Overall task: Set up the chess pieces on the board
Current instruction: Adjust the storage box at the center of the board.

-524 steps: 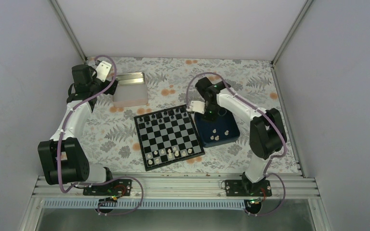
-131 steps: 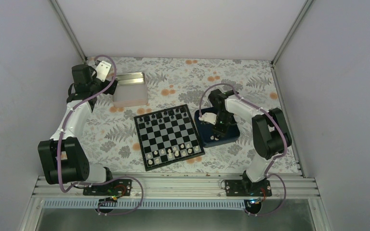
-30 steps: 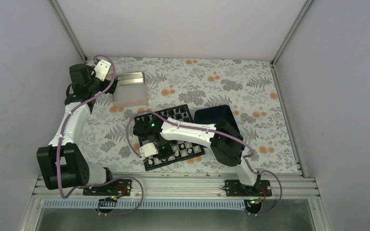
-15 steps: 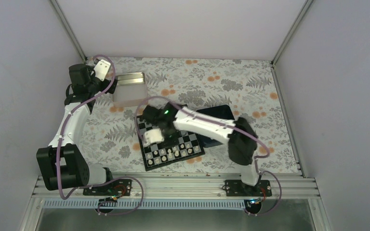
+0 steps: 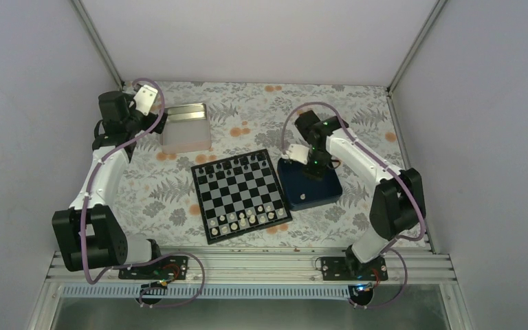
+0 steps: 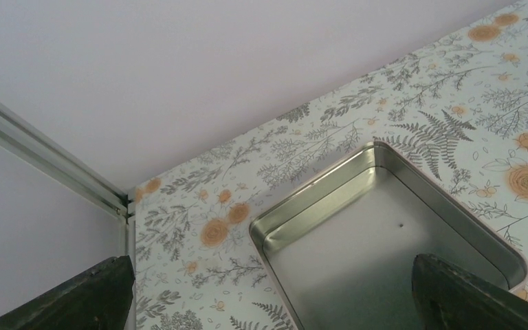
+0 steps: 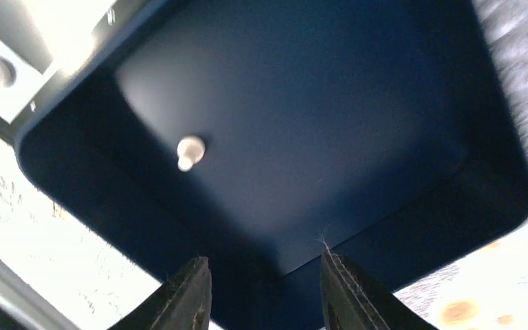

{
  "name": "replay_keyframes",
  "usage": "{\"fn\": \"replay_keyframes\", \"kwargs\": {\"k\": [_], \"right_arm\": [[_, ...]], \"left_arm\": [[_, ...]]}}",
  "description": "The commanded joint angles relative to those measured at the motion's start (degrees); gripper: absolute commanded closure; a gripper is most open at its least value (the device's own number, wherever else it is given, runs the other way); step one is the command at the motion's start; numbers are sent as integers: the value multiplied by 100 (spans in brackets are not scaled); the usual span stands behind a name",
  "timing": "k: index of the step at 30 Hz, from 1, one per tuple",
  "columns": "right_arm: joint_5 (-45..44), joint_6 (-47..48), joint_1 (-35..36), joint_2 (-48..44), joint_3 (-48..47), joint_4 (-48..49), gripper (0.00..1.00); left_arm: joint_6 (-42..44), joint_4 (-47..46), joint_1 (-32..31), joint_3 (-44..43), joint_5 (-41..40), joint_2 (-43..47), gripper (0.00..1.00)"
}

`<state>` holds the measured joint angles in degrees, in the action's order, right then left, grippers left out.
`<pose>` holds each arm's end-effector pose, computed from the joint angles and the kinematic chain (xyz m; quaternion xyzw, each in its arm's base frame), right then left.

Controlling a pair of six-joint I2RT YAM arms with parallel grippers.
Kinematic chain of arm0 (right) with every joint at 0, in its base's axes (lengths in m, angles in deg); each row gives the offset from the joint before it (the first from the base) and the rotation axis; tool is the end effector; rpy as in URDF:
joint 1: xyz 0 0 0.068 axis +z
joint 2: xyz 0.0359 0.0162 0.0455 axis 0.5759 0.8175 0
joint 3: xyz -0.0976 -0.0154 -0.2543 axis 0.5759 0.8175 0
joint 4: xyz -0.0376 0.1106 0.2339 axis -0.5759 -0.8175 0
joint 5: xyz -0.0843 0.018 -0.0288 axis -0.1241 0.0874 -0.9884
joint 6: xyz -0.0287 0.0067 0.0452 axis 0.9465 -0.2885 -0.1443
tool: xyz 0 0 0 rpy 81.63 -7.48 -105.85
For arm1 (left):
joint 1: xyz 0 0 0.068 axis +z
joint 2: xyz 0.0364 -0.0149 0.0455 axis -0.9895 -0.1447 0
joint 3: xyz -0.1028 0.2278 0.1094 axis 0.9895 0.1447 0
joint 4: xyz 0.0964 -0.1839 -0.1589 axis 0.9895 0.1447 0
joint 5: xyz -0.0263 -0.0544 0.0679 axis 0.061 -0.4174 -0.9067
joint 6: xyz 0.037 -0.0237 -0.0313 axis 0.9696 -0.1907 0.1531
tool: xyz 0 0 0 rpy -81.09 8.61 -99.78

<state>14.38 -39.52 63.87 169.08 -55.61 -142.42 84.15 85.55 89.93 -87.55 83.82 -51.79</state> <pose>0.2676 0.1440 0.2610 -0.5636 0.8241 -0.0362 0.0435 0.3057 0.0349 0.3099 0.2009 0.8139 0.0528 0.5426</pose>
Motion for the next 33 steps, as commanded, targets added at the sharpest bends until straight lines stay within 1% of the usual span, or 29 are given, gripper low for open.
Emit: {"fn": "replay_keyframes", "kwargs": {"k": [1, 2, 4, 8, 12, 19, 24, 29, 31, 33], "right_arm": [[192, 126, -258, -279, 687, 245, 58], [199, 107, -371, -316, 740, 302, 59], [145, 89, -622, -350, 769, 449, 65], [-8, 69, -1012, -24, 696, 629, 83], [-409, 66, -1328, 656, 525, 1105, 89], [-690, 92, -1656, 1733, -387, 1389, 93], [-1002, 180, -1831, 2170, -814, 1561, 94], [-1266, 440, -2108, 2746, -1470, 1892, 94], [-1252, 562, -2180, 3010, -1831, 1989, 94], [-1242, 666, -2200, 3297, -2413, 2011, 94]], "left_arm": [[-31, -99, 36, -23, -63, -184, 0], [-30, -94, 36, -21, -86, -206, 0], [-20, -117, 36, -23, -134, -246, 0], [-19, -130, 38, -50, -125, -336, 0], [-21, -138, 36, -39, -118, -335, 0], [-18, -140, 54, 17, -125, -122, 0], [-27, -128, 67, 14, -98, -93, 0], [-25, -129, 80, 29, -70, -79, 0], [-29, -129, 89, 33, -68, -65, 0], [-29, -123, 96, 36, -58, -51, 0]]}}
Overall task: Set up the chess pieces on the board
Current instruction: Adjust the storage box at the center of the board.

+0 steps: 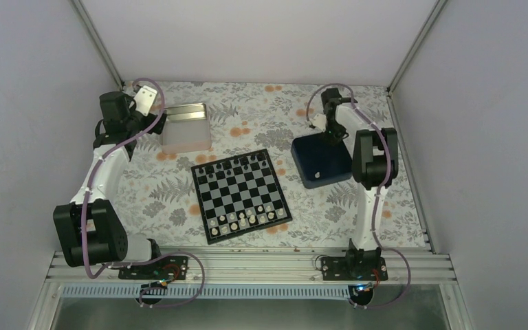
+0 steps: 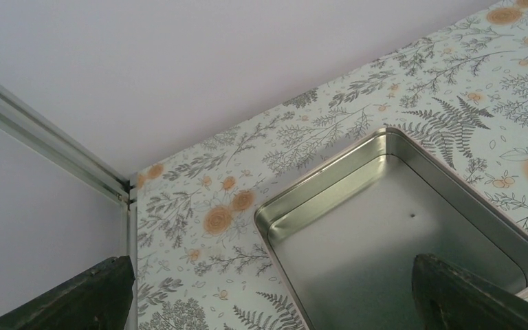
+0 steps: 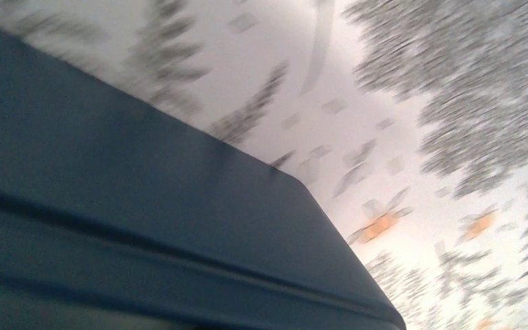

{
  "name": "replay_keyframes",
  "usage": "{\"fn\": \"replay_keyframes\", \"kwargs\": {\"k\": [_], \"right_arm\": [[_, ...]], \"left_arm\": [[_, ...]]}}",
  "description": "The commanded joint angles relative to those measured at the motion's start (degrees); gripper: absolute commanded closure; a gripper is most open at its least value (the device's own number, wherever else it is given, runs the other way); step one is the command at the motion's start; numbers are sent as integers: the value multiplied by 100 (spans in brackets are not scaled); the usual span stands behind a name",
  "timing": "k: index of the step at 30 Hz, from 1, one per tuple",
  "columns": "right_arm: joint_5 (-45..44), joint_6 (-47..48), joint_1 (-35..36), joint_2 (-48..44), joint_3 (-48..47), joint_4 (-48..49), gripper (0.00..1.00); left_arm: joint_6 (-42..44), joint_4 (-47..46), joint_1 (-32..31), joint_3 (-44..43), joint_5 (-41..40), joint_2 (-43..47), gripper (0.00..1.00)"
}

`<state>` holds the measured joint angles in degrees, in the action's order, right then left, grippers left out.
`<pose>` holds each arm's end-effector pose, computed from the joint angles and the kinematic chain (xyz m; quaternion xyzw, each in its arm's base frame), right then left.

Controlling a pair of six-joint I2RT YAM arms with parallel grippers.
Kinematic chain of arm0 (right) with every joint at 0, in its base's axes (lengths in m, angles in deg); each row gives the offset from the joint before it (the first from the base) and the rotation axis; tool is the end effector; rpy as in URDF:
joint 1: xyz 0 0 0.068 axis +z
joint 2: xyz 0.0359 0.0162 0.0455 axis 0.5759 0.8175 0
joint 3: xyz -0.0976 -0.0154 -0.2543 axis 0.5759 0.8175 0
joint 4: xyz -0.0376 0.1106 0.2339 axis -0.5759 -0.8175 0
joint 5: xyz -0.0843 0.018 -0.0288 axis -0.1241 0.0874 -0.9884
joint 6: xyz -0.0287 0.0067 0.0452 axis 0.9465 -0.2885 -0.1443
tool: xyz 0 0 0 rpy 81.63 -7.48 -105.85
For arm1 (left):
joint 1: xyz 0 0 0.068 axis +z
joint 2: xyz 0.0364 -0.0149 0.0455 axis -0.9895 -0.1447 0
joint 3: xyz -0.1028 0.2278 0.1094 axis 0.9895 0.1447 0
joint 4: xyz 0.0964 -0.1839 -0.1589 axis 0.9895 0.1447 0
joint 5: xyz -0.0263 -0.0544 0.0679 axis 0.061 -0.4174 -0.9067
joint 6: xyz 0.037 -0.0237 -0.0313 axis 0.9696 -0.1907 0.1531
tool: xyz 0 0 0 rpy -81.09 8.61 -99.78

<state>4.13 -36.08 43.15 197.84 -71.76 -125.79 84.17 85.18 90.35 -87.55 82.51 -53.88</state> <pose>0.4248 0.0510 0.1653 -0.4219 0.8949 -0.1396 0.0405 0.3127 0.0391 0.2998 0.1919 0.8248 0.0595 0.5286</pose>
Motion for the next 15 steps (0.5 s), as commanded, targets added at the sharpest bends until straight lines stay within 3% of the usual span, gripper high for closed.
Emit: {"fn": "replay_keyframes", "kwargs": {"k": [1, 9, 15], "right_arm": [[-222, 361, -124, 621, -1026, 342, 94], [81, 583, 145, 1724, -3080, 290, 93], [551, 477, 640, 1641, -2958, 237, 93]], "left_arm": [[-31, -91, 60, 44, 83, 170, 0], [-40, -74, 125, 69, 93, 246, 0], [-58, -48, 179, 49, 118, 270, 0]]}}
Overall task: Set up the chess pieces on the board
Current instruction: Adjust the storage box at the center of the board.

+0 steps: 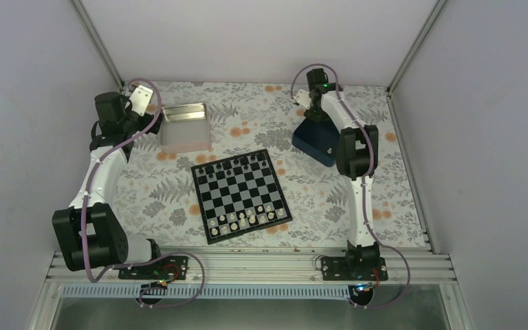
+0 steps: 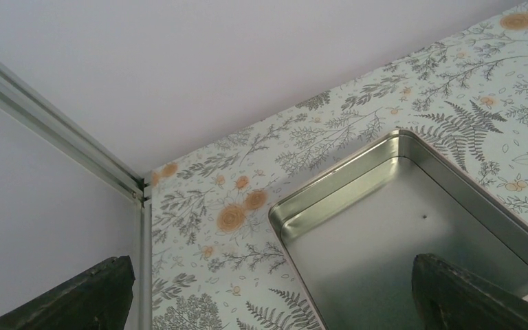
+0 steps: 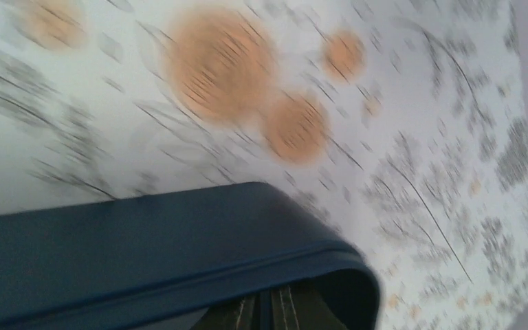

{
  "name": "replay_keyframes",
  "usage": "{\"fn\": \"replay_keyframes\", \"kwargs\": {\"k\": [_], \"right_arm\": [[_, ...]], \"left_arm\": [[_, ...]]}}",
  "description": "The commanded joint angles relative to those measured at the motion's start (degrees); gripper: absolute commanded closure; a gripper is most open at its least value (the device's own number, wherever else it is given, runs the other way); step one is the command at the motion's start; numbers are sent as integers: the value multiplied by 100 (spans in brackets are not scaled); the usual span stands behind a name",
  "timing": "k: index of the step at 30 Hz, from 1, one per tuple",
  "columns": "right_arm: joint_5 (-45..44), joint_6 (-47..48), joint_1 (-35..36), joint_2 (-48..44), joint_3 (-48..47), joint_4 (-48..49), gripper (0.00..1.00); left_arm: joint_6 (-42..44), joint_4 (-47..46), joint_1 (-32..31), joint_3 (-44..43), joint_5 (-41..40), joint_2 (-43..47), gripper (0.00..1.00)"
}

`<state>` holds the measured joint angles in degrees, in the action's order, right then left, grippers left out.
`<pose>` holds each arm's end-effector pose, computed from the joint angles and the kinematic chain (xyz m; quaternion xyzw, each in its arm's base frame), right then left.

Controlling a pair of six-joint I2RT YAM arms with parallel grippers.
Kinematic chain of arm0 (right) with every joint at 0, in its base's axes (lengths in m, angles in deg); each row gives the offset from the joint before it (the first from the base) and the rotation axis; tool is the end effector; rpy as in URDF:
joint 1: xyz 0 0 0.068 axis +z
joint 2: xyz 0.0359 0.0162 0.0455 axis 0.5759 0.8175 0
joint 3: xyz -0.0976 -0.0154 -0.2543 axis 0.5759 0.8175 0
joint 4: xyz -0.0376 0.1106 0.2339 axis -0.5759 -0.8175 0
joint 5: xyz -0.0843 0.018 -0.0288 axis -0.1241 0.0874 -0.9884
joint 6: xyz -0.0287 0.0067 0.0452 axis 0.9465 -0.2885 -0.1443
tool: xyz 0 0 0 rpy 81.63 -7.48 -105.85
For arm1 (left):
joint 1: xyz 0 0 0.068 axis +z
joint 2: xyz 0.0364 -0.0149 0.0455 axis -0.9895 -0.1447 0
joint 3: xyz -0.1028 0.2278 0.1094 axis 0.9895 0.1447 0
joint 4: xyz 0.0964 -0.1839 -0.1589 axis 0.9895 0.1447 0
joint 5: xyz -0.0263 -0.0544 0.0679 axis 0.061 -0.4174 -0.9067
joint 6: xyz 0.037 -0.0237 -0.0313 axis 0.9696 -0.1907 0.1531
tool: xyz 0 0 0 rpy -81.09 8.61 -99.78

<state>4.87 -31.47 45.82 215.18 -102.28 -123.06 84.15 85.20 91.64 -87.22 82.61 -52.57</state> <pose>0.5156 0.0888 0.1782 -0.4548 0.8563 -0.1759 0.1700 0.3070 0.0452 0.3045 0.1831 0.8223 0.0674 0.5346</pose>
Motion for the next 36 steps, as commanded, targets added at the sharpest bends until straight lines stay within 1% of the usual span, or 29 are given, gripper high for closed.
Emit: {"fn": "replay_keyframes", "kwargs": {"k": [1, 6, 12, 16, 24, 29, 36], "right_arm": [[575, -4, 455, -208, 235, 3, 93], [946, -145, 896, -853, 1041, 47, 93], [1162, -253, 1089, -1124, 1341, -410, 93], [1304, -287, 1194, -1538, 1911, -610, 93], [1303, -435, 1213, -2429, 3186, -657, 93], [1281, -479, 1170, -2675, 3633, -726, 93], [1261, -544, 1069, -3366, 4476, -795, 94]], "left_arm": [[-62, -48, 50, 16, 105, 138, 0], [-78, -76, 59, 29, 113, 162, 0], [-73, -67, 68, 48, 158, 180, 0], [-73, -68, 77, 50, 171, 204, 0], [-82, -36, 85, 6, 254, 128, 0], [-90, -15, 85, 6, 265, 175, 0], [-96, 11, 85, -18, 289, 177, 0]]}}
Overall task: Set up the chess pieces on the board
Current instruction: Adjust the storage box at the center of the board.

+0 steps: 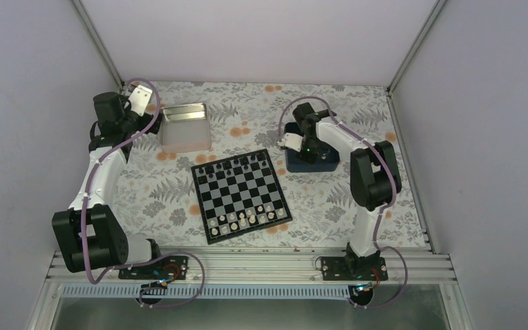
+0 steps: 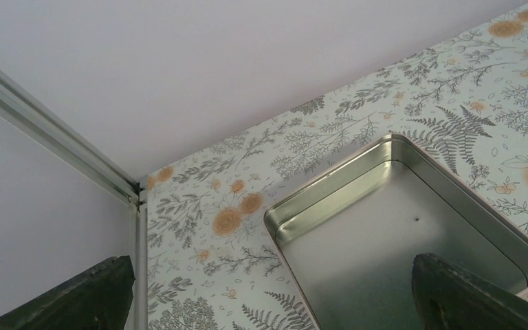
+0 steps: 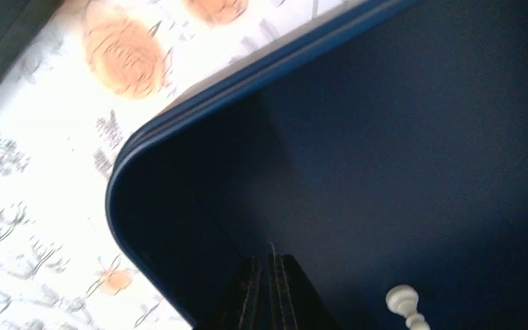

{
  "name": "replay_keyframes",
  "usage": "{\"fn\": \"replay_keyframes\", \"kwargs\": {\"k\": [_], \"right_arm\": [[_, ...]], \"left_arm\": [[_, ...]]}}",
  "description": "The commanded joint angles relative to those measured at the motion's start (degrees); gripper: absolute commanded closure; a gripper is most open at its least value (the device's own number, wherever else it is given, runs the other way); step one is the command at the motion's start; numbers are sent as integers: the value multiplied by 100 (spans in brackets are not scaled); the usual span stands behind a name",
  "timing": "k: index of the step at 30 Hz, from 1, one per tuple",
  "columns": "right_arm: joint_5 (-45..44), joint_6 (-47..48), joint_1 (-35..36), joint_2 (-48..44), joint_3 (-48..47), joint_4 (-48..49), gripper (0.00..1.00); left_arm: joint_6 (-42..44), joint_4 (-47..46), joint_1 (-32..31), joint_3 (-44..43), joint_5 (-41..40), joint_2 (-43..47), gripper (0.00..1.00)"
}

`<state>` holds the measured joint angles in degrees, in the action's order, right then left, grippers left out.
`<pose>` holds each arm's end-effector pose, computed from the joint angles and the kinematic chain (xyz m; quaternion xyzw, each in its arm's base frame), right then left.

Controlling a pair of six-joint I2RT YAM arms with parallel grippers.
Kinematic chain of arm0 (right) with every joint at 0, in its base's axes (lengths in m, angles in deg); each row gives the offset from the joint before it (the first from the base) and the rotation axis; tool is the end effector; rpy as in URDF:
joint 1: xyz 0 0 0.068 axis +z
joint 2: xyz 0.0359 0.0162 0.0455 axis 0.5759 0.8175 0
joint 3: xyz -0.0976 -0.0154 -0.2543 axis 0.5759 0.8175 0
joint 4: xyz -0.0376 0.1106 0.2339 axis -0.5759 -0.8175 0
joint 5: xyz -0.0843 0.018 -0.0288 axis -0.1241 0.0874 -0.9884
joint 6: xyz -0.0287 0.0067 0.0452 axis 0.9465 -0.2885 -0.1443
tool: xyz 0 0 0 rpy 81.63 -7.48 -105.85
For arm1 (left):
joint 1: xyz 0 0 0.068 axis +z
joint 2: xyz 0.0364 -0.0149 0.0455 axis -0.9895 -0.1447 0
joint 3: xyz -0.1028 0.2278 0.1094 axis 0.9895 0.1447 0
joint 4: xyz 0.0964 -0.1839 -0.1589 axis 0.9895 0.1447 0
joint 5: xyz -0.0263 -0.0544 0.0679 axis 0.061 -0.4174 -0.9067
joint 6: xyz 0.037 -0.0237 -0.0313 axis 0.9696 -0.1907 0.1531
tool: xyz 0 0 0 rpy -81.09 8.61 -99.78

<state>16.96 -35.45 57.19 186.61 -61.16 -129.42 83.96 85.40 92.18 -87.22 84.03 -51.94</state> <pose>0.3499 0.1409 0.1903 -0.5455 0.8362 -0.0198 0.0530 0.3043 0.0468 0.3074 0.1844 0.8192 0.0601 0.5397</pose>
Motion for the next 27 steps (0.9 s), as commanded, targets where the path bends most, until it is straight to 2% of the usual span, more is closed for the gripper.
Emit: {"fn": "replay_keyframes", "kwargs": {"k": [1, 16, 27], "right_arm": [[33, -169, -101, -619, 470, -157, 94], [-245, -271, -892, -1874, 1938, -54, 95], [-695, -174, -1622, -1465, 1954, 623, 95]], "left_arm": [[-80, -8, 31, -24, 160, 110, 0], [-106, 43, 29, -78, 259, 91, 0], [-124, 60, 31, -41, 282, 244, 0]]}}
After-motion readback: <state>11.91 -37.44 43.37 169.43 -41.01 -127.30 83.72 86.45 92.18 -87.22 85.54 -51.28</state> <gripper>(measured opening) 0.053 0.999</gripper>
